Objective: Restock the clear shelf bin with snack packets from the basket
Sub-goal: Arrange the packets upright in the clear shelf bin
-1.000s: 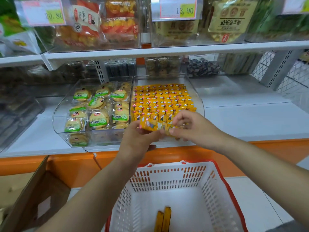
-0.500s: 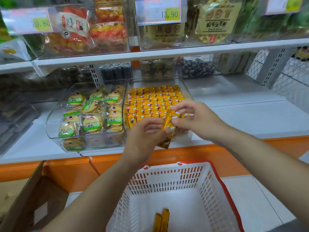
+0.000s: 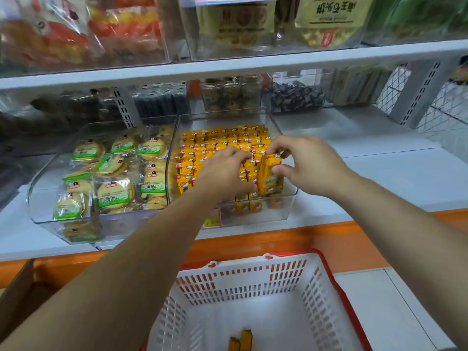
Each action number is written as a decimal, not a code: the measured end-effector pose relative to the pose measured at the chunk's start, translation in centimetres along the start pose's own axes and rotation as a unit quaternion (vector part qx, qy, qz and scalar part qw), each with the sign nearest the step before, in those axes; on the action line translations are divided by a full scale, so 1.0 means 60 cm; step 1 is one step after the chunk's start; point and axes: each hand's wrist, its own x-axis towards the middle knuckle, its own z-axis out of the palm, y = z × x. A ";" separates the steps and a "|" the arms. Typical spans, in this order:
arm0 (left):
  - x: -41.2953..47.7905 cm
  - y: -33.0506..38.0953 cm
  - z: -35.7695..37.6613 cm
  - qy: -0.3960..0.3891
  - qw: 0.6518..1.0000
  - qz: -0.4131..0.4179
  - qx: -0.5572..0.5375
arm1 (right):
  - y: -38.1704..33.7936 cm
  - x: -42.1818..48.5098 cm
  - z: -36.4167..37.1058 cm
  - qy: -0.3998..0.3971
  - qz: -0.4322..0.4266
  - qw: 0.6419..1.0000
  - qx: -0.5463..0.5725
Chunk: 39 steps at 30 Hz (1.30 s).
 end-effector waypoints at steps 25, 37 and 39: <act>0.022 -0.001 0.017 0.030 0.999 0.030 0.018 | 0.018 0.026 0.043 0.037 -0.001 0.992 -0.119; 0.055 0.027 0.025 -0.059 0.996 0.031 0.064 | 0.059 -0.053 0.057 -0.031 0.062 0.996 0.049; 0.048 0.039 0.008 -0.073 0.995 0.027 0.063 | 0.053 -0.060 0.047 -0.023 0.071 0.996 0.045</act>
